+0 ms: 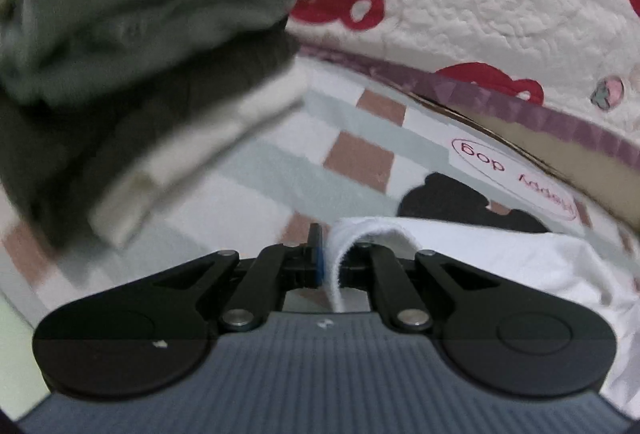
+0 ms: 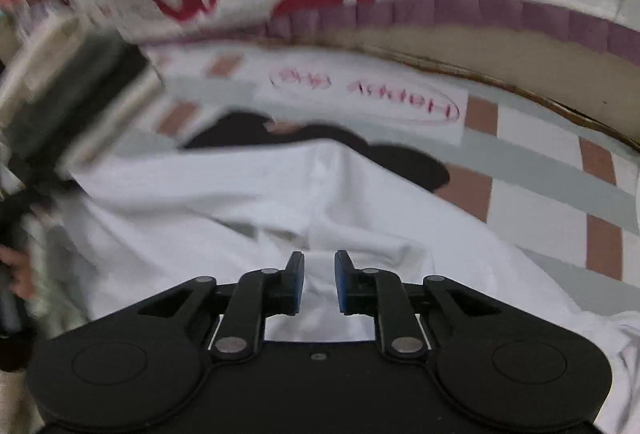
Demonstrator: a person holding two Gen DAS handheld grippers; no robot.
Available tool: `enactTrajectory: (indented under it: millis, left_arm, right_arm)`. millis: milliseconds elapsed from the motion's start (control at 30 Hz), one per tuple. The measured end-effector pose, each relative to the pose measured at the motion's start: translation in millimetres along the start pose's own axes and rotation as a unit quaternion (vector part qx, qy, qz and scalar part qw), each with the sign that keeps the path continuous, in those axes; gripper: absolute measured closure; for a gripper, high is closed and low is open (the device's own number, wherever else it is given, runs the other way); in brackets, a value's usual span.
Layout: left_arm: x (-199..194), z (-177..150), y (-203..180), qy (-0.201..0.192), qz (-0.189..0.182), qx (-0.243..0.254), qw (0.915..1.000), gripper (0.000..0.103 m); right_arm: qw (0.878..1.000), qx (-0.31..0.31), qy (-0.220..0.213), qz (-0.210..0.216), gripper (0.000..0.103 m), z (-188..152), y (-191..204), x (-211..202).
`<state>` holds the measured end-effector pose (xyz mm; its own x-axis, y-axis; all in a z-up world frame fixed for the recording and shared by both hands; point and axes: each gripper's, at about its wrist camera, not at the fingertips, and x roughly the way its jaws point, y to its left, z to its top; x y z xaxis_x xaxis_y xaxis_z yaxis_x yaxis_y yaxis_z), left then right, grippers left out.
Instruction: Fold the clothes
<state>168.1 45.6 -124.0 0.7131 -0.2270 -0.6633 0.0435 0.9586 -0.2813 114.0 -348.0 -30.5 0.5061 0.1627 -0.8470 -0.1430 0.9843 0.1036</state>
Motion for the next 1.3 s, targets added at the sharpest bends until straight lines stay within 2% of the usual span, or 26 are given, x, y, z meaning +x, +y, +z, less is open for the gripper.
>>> enactTrajectory:
  millis: [67, 100, 133, 233, 300, 367, 400, 433, 467, 533, 567, 633, 667, 700, 733, 767, 800, 867, 933, 1033, 1133, 1200, 1300]
  left_arm:
    - [-1, 2, 4, 0.002, -0.014, -0.016, 0.9998, 0.1]
    - [-1, 3, 5, 0.003, -0.023, -0.023, 0.9995, 0.1]
    - [-2, 3, 4, 0.001, -0.026, -0.021, 0.9994, 0.1]
    - [-6, 5, -1, -0.01, -0.034, -0.008, 0.9993, 0.1]
    - [-10, 6, -2, -0.015, -0.039, -0.013, 0.9991, 0.1]
    - [-13, 8, -2, -0.02, -0.042, -0.017, 0.9988, 0.1]
    - [-15, 9, -1, -0.024, -0.041, -0.017, 0.9987, 0.1]
    - [-16, 10, -1, -0.027, -0.04, -0.016, 0.9987, 0.1]
    - [-18, 10, -1, -0.029, -0.04, -0.014, 0.9987, 0.1]
    - [-17, 10, 0, -0.024, -0.035, -0.015, 0.999, 0.1]
    - [-16, 10, 2, -0.018, -0.033, -0.018, 0.9991, 0.1]
    - [-12, 10, 6, -0.002, -0.03, -0.031, 0.9991, 0.1]
    - [-9, 9, 9, 0.007, -0.03, -0.038, 0.9988, 0.1]
    - [-7, 8, 11, 0.016, -0.033, -0.046, 0.9983, 0.1]
    - [-5, 7, 14, 0.025, -0.036, -0.054, 0.9976, 0.099]
    - [-2, 6, 16, 0.033, -0.039, -0.062, 0.9967, 0.099]
    - [-1, 4, 18, 0.037, -0.045, -0.07, 0.9959, 0.099]
    - [2, 4, 21, 0.041, -0.047, -0.078, 0.995, 0.099]
    - [5, 3, 24, 0.045, -0.046, -0.083, 0.9945, 0.096]
    - [13, -2, 35, 0.067, -0.044, -0.108, 0.9909, 0.094]
    - [20, -6, 41, 0.082, -0.044, -0.125, 0.9878, 0.094]
    - [21, -6, 41, 0.083, -0.045, -0.126, 0.9876, 0.094]
    - [22, -6, 41, 0.083, -0.045, -0.126, 0.9876, 0.094]
  right_arm:
    - [1.0, -0.016, 0.013, -0.009, 0.082, 2, 10, 12]
    - [1.0, -0.01, 0.016, 0.002, 0.081, 6, 9, 14]
    - [1.0, 0.001, 0.019, 0.017, 0.077, 11, 8, 17]
    - [0.997, 0.035, 0.036, 0.065, 0.055, 25, 8, 32]
    - [0.995, 0.03, 0.056, 0.073, 0.054, 27, 14, 45]
    - [0.994, -0.021, 0.086, 0.058, 0.054, 22, 26, 64]
    - [0.993, -0.059, 0.094, 0.039, 0.058, 16, 34, 72]
    - [0.991, -0.101, 0.087, 0.009, 0.081, 6, 40, 76]
    - [0.99, -0.124, 0.074, -0.007, 0.096, -3, 43, 76]
    - [0.997, -0.07, 0.018, 0.014, 0.097, -13, 26, 57]
    - [0.999, -0.034, -0.019, 0.011, 0.097, -17, 16, 38]
    - [0.996, 0.006, -0.085, -0.019, 0.097, -24, 2, -6]
    - [0.992, 0.002, -0.116, -0.053, 0.097, -28, 1, -33]
    - [0.984, -0.024, -0.139, -0.11, 0.097, -31, 4, -58]
    - [0.97, -0.063, -0.151, -0.179, 0.097, -34, 11, -80]
    - [0.958, -0.092, -0.155, -0.225, 0.097, -38, 15, -100]
    - [0.957, -0.089, -0.145, -0.234, 0.097, -42, 13, -116]
    - [0.971, -0.037, -0.096, -0.216, 0.097, -53, 0, -128]
    - [0.982, -0.009, -0.015, -0.186, 0.097, -77, -8, -114]
    - [0.987, 0.012, 0.095, -0.127, 0.095, -122, -12, -69]
    - [0.991, 0.01, 0.124, -0.048, 0.087, -136, -10, -46]
    - [0.992, -0.031, 0.118, -0.028, 0.084, -130, 1, -45]
    - [0.988, -0.094, 0.125, 0.0, 0.067, -124, 16, -54]
